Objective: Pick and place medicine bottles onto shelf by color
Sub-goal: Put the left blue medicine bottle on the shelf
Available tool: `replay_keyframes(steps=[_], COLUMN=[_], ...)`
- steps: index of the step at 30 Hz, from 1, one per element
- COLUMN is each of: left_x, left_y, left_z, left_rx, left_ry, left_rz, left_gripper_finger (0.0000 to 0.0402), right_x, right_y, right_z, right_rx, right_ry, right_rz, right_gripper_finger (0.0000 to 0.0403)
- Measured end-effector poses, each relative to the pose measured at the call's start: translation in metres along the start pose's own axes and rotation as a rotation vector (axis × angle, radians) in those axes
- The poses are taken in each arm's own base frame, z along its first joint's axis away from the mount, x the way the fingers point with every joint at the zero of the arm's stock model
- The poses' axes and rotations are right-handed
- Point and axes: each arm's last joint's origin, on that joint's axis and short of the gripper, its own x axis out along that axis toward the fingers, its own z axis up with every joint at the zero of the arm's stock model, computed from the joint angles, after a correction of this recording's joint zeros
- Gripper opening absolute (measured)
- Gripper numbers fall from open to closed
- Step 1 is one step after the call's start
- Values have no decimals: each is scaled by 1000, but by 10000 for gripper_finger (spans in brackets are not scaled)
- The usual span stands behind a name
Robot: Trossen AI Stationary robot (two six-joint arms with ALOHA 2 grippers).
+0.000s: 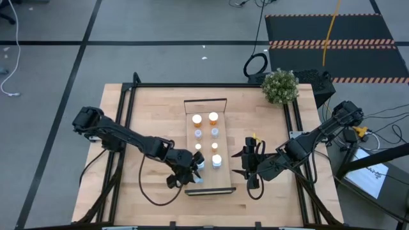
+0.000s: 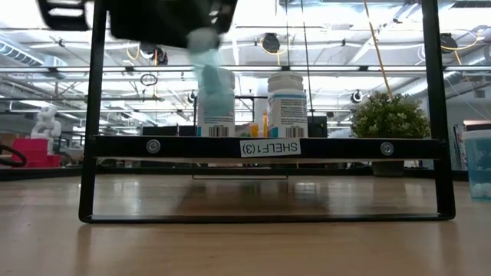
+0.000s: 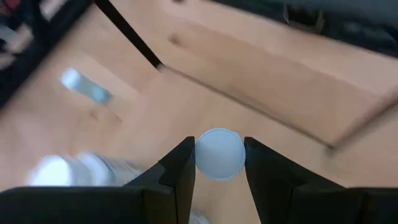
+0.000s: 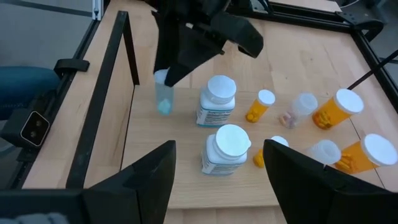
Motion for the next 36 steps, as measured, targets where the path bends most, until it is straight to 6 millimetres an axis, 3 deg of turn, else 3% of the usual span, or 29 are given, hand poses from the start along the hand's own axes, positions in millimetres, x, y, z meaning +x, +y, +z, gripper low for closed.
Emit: replay_keyframes(steps=[21,30,36], left_x=[11,1,19], left_y=[1,16,19], left_z=[-7,11,5], left_rx=[-51,-51,-72], left_ry=[15,18,84], left_rz=[-40,-67,-128], left_gripper_finger=[129,129,129], right_x=[0,0,0], right_y=[0,0,0], right_z=[1,1,1], right_rx=[-4,-5,-5], right_ry=[-7,-12,-11], right_rz=[2,3,3], right_gripper_finger=[235,235,235])
